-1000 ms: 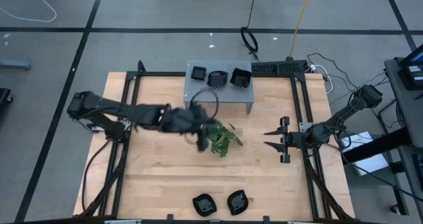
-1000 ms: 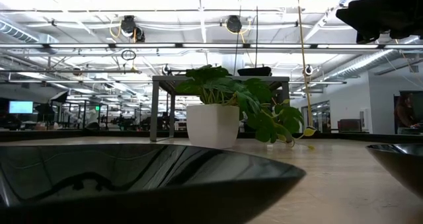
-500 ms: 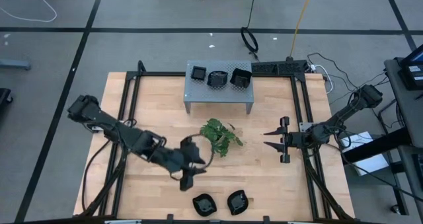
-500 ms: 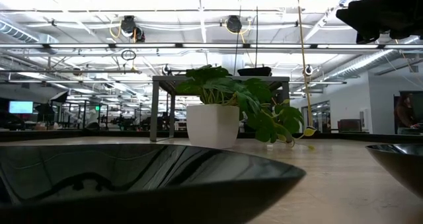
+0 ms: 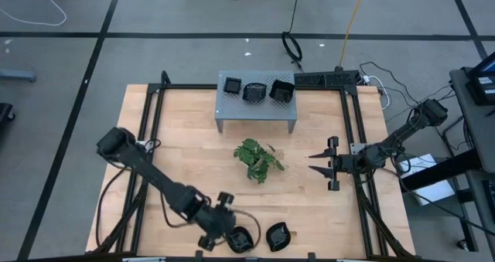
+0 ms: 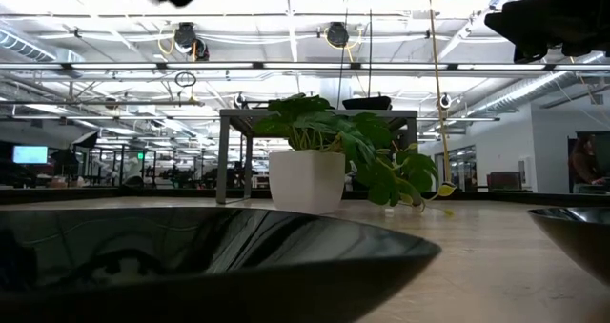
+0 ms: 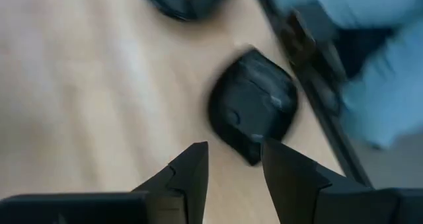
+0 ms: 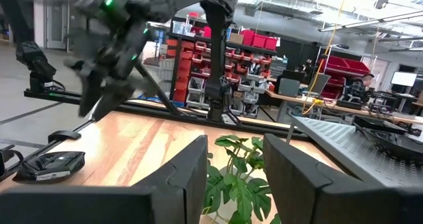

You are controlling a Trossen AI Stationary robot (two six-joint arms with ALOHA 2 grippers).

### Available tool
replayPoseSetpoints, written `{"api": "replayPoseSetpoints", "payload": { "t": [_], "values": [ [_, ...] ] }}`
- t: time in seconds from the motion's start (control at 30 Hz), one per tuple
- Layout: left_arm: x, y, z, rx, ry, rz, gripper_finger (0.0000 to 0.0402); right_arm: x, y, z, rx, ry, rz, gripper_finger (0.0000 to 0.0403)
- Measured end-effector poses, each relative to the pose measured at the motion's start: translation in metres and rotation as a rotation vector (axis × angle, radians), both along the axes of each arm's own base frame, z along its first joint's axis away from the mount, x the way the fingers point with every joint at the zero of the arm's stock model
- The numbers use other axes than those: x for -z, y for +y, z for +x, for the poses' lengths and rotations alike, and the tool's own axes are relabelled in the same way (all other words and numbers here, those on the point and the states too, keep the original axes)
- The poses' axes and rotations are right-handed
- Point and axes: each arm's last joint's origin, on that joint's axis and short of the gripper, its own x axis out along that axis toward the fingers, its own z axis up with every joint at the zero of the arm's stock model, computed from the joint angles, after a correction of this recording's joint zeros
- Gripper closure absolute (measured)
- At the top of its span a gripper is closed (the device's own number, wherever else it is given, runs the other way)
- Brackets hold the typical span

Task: Pick & Place Mini shaped plates
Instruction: Stack the leaf-shaped black bowl on top of the other leaf-shaped black bowls on the shelf

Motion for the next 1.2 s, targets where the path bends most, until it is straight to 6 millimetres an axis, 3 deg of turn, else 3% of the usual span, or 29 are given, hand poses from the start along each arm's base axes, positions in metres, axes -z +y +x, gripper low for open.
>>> {"api": "replayPoseSetpoints", "payload": {
  "t": [0.17,0.37,0.63,1.0,1.2],
  "values": [
    [0.039,-0.023,-0.002,0.192,0.095,0.043,0.0259,0.0,0.0,0.0,0.0,0.0,0.001,0.0268],
    [0.061,-0.042,-0.011,0.42,0.059,0.194,0.0259,0.0,0.0,0.0,0.0,0.0,0.001,0.0268],
    [0.063,-0.052,-0.012,0.559,-0.109,0.433,0.0259,0.0,0.0,0.0,0.0,0.0,0.0,0.0268],
    [0.061,-0.054,-0.008,0.626,-0.179,0.459,0.0259,0.0,0.0,0.0,0.0,0.0,0.0,0.0268],
    [0.078,-0.063,-0.004,0.639,-0.204,0.465,0.0259,0.0,0.0,0.0,0.0,0.0,0.0,0.0268]
  ]
}}
